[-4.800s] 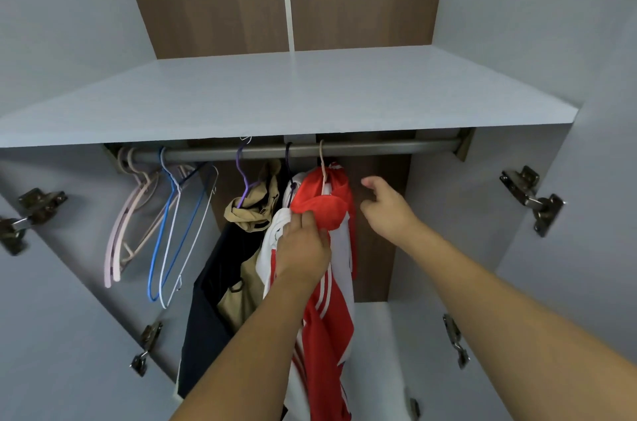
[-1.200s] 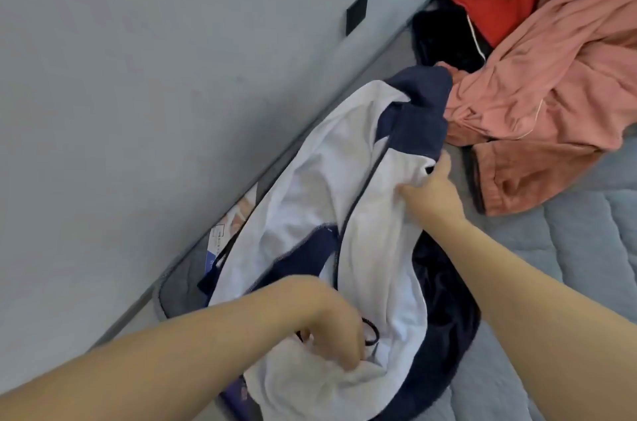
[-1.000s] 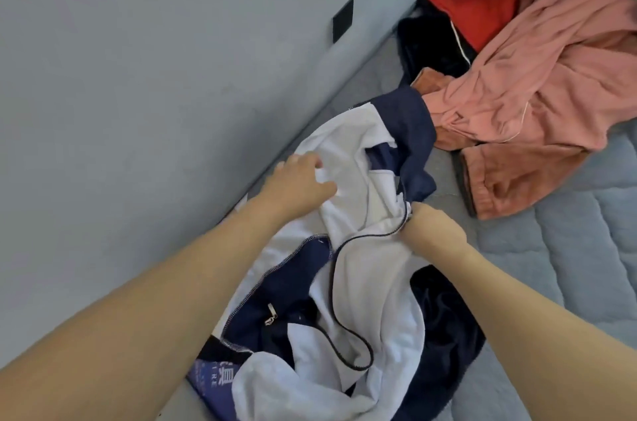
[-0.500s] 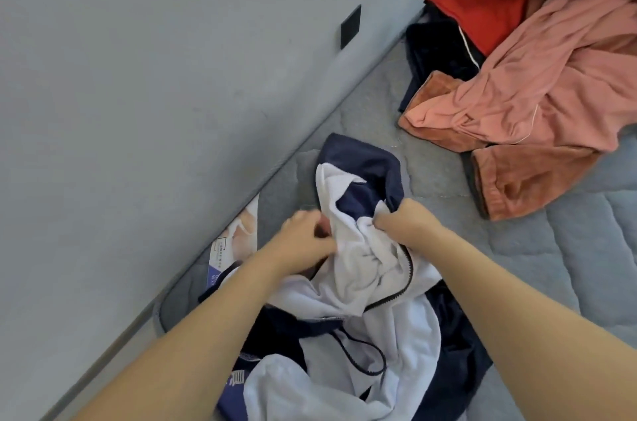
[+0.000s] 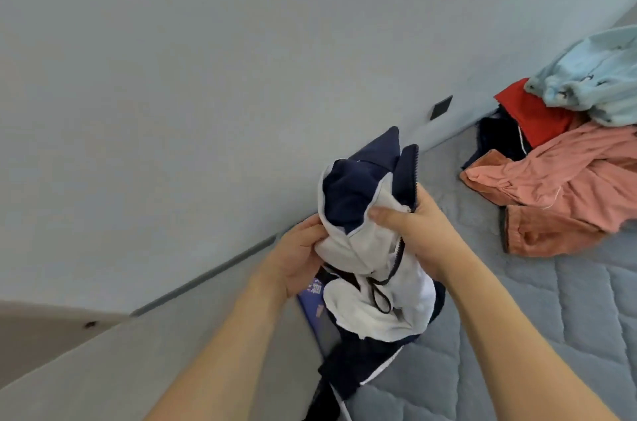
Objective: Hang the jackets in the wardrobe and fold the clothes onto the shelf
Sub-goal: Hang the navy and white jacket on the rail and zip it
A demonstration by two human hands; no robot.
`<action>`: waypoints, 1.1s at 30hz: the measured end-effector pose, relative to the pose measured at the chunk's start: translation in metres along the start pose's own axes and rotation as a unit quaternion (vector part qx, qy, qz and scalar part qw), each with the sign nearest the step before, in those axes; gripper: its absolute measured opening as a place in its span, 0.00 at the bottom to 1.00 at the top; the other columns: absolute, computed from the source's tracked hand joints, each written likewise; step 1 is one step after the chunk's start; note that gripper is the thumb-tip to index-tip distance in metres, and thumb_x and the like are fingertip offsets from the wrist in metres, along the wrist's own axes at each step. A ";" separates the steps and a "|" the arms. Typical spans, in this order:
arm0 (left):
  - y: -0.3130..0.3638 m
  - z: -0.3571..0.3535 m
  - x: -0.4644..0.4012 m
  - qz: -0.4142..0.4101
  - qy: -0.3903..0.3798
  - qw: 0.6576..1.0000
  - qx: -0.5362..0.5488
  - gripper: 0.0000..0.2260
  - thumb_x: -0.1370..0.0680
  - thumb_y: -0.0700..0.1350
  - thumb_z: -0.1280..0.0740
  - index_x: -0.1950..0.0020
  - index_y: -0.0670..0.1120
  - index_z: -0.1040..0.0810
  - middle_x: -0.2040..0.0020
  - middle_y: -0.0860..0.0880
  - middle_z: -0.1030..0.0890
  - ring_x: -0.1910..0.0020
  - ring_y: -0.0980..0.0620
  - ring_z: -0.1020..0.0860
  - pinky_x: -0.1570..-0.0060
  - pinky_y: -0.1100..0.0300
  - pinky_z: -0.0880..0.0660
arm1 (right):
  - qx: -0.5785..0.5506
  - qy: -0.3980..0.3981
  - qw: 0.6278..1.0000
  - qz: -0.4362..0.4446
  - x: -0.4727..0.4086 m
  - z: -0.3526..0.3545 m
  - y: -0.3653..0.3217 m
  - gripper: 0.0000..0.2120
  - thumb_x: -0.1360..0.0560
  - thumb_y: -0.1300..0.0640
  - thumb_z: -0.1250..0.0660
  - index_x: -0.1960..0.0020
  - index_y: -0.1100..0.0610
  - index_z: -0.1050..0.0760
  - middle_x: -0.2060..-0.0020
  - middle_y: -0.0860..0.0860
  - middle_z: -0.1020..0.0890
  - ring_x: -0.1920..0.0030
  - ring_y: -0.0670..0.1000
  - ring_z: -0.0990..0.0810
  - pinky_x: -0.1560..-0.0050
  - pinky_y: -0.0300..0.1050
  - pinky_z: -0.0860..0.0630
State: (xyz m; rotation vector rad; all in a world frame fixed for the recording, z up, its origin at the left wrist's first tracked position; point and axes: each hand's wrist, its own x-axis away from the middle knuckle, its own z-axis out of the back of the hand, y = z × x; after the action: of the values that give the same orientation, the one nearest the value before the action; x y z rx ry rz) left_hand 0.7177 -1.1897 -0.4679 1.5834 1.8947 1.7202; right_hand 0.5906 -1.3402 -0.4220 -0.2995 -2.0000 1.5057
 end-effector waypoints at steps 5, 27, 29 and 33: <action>0.054 0.014 0.200 -0.122 0.103 0.984 0.074 0.21 0.20 0.36 0.45 0.27 0.37 0.32 0.29 0.35 0.28 0.30 0.37 0.30 0.27 0.43 0.38 | 0.004 -0.123 0.991 0.061 0.112 -0.110 -0.084 0.23 0.27 0.66 0.30 0.34 0.52 0.27 0.42 0.53 0.17 0.41 0.55 0.19 0.37 0.60 0.24; -0.205 0.035 0.854 -0.331 0.465 0.672 0.472 0.22 0.23 0.52 0.33 0.32 0.42 0.22 0.35 0.39 0.22 0.36 0.39 0.23 0.35 0.45 0.27 | 0.262 -0.731 0.627 -0.062 0.640 -0.504 0.008 0.20 0.26 0.67 0.30 0.37 0.51 0.25 0.46 0.53 0.16 0.45 0.56 0.17 0.38 0.60 0.23; -0.241 0.021 0.903 -0.340 0.519 0.599 0.507 0.21 0.21 0.49 0.35 0.29 0.42 0.25 0.34 0.42 0.23 0.34 0.42 0.25 0.29 0.48 0.34 | 0.274 -0.751 0.596 -0.077 0.696 -0.515 0.026 0.21 0.25 0.65 0.29 0.35 0.52 0.26 0.45 0.54 0.16 0.43 0.57 0.18 0.37 0.60 0.25; -0.302 -0.015 1.005 -0.380 0.597 0.472 0.526 0.18 0.20 0.46 0.38 0.33 0.40 0.24 0.45 0.39 0.21 0.46 0.42 0.22 0.35 0.48 0.30 | 0.312 -0.805 0.501 -0.061 0.809 -0.539 0.058 0.26 0.26 0.60 0.27 0.30 0.51 0.30 0.40 0.50 0.18 0.39 0.53 0.21 0.32 0.56 0.28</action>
State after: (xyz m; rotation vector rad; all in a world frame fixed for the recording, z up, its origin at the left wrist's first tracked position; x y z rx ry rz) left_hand 0.0888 -0.3991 -0.1819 -1.2881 3.6253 0.9857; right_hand 0.2605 -0.4763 -0.1172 2.3117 -1.9325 2.5269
